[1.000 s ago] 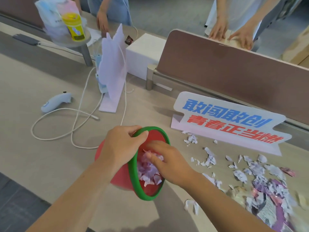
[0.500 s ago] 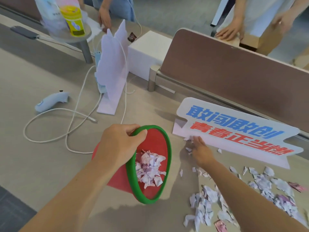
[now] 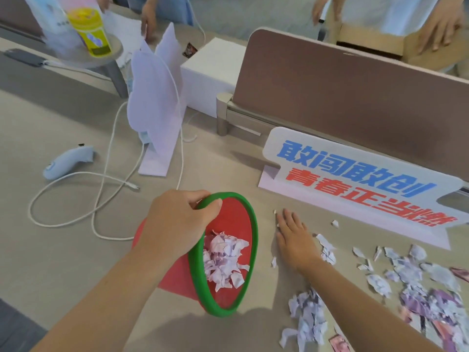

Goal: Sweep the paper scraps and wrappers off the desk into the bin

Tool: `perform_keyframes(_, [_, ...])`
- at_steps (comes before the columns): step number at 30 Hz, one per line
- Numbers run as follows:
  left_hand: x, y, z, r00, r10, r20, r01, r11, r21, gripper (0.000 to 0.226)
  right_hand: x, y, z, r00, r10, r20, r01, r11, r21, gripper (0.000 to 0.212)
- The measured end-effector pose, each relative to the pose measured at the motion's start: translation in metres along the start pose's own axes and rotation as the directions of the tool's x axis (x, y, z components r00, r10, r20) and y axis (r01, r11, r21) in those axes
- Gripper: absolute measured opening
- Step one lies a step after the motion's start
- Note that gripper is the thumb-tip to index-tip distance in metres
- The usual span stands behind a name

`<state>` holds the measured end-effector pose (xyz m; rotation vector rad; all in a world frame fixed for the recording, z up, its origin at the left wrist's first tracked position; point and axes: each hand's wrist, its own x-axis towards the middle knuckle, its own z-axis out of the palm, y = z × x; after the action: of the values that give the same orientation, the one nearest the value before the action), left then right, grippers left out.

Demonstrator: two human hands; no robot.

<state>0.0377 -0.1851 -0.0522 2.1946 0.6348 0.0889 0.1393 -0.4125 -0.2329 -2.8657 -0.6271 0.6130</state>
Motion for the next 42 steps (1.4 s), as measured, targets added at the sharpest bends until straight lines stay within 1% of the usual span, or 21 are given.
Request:
perform_keyframes(3, [-0.001, 0.002, 0.005, 1.0, 0.028, 0.004, -0.028, 1.0, 0.005, 0.024, -0.023, 0.007, 0.004, 0.996, -0.09, -0.018, 0.09, 0.995, 0.031, 0.05])
perform_keyframes(5, [-0.003, 0.003, 0.01, 0.998, 0.066, 0.01, -0.066, 0.998, 0.018, 0.026, -0.036, 0.016, -0.003, 0.985, -0.118, -0.126, 0.142, 0.97, 0.198, 0.043])
perform_keyframes(6, [-0.004, 0.004, 0.012, 0.996, 0.083, 0.011, -0.084, 0.996, 0.013, 0.025, -0.04, 0.023, -0.007, 0.976, -0.067, -0.208, 0.124, 0.953, 0.278, 0.039])
perform_keyframes(8, [-0.006, 0.005, 0.016, 0.994, 0.105, 0.018, -0.105, 0.994, 0.011, 0.023, -0.036, 0.041, -0.013, 0.942, 0.167, -0.291, -0.048, 0.926, 0.376, 0.038])
perform_keyframes(10, [-0.01, 0.005, 0.02, 0.993, 0.117, 0.028, -0.117, 0.993, 0.033, 0.027, -0.025, 0.058, -0.018, 0.896, 0.36, -0.259, -0.229, 0.876, 0.425, 0.041])
perform_keyframes(11, [-0.012, 0.005, 0.021, 0.993, 0.118, 0.028, -0.119, 0.992, 0.05, 0.03, -0.021, 0.065, -0.018, 0.894, 0.393, -0.214, -0.275, 0.86, 0.429, 0.043])
perform_keyframes(13, [-0.014, 0.005, 0.022, 0.993, 0.115, 0.015, -0.116, 0.991, 0.061, 0.024, -0.019, 0.065, -0.013, 0.931, 0.347, -0.114, -0.289, 0.89, 0.351, 0.049])
perform_keyframes(14, [-0.015, 0.005, 0.022, 0.994, 0.11, 0.008, -0.11, 0.992, 0.057, 0.02, -0.021, 0.061, -0.007, 0.953, 0.289, -0.085, -0.252, 0.919, 0.302, 0.052])
perform_keyframes(15, [-0.018, 0.006, 0.021, 0.995, 0.101, 0.004, -0.101, 0.993, 0.055, 0.022, -0.025, 0.053, 0.0, 0.972, 0.223, -0.068, -0.197, 0.942, 0.271, 0.053])
perform_keyframes(17, [-0.021, 0.009, 0.018, 0.997, 0.072, -0.002, -0.071, 0.996, 0.059, 0.032, -0.032, 0.035, 0.01, 0.988, 0.098, -0.123, -0.065, 0.966, 0.249, 0.05])
perform_keyframes(19, [-0.023, 0.007, 0.017, 0.999, 0.036, -0.025, -0.035, 0.998, 0.052, 0.037, -0.029, 0.02, 0.011, 0.975, 0.038, -0.219, 0.031, 0.954, 0.3, 0.044])
perform_keyframes(22, [-0.023, 0.01, 0.015, 0.999, 0.016, -0.028, -0.015, 0.999, 0.034, 0.039, -0.007, 0.01, 0.006, 0.953, 0.099, -0.286, 0.033, 0.905, 0.423, 0.042])
perform_keyframes(23, [-0.023, 0.009, 0.016, 0.999, 0.013, -0.033, -0.013, 1.0, 0.023, 0.037, 0.003, 0.007, 0.006, 0.96, 0.08, -0.269, 0.036, 0.916, 0.4, 0.045])
perform_keyframes(25, [-0.023, 0.006, 0.019, 0.998, 0.013, -0.058, -0.013, 1.0, 0.004, 0.025, 0.02, 0.0, 0.007, 0.981, -0.005, -0.196, 0.059, 0.96, 0.272, 0.049])
perform_keyframes(27, [-0.022, 0.002, 0.021, 0.995, -0.003, -0.102, 0.001, 1.0, -0.025, 0.018, 0.027, -0.004, 0.01, 0.988, -0.095, -0.119, 0.115, 0.978, 0.173, 0.051])
perform_keyframes(31, [-0.028, 0.0, 0.022, 0.993, 0.005, -0.116, -0.013, 0.998, -0.062, 0.015, -0.014, 0.0, 0.013, 0.981, -0.186, -0.061, 0.194, 0.968, 0.159, 0.054])
perform_keyframes(34, [-0.031, 0.002, 0.021, 0.996, 0.035, -0.078, -0.039, 0.998, -0.045, 0.019, -0.058, 0.007, 0.02, 0.967, -0.256, -0.002, 0.254, 0.958, 0.135, 0.054])
perform_keyframes(36, [-0.03, 0.002, 0.022, 0.996, 0.049, -0.068, -0.049, 0.999, -0.009, 0.021, -0.081, 0.013, 0.021, 0.959, -0.283, 0.018, 0.276, 0.947, 0.166, 0.052])
perform_keyframes(38, [-0.031, 0.006, 0.025, 0.997, 0.052, -0.053, -0.051, 0.998, 0.033, 0.019, -0.101, 0.017, 0.015, 0.955, -0.293, -0.031, 0.293, 0.935, 0.201, 0.048])
perform_keyframes(40, [-0.033, 0.007, 0.028, 0.999, 0.042, -0.029, -0.04, 0.997, 0.07, 0.018, -0.122, 0.021, 0.01, 0.957, -0.235, -0.172, 0.272, 0.93, 0.247, 0.048])
perform_keyframes(42, [-0.037, 0.009, 0.031, 1.0, 0.029, -0.01, -0.027, 0.994, 0.105, 0.023, -0.142, 0.026, 0.018, 0.952, -0.177, -0.252, 0.237, 0.943, 0.233, 0.06])
